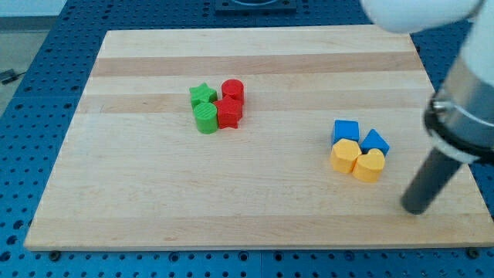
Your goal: Place the yellow hexagon to the left of the blue cube using the yellow heart
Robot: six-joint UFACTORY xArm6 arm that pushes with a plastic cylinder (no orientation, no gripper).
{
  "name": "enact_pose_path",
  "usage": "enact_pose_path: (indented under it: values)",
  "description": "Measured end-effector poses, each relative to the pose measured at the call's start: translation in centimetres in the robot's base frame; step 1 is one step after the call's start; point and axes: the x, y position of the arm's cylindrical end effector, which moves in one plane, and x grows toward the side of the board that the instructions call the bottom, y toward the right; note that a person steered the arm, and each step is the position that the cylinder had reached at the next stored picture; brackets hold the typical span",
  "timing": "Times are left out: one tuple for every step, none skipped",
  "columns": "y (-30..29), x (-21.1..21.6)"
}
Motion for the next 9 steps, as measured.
enact_pose_path:
  values:
    - [3.4,0.0]
    - [3.4,-1.1]
    - [1.0,-1.7]
    - [-3.4,-1.7]
    - [-6.3,-2.4]
    - [-5.3,-1.7]
    - [-1.9,-1.2]
    - [-0.5,-1.8]
    - [-1.3,-3.1]
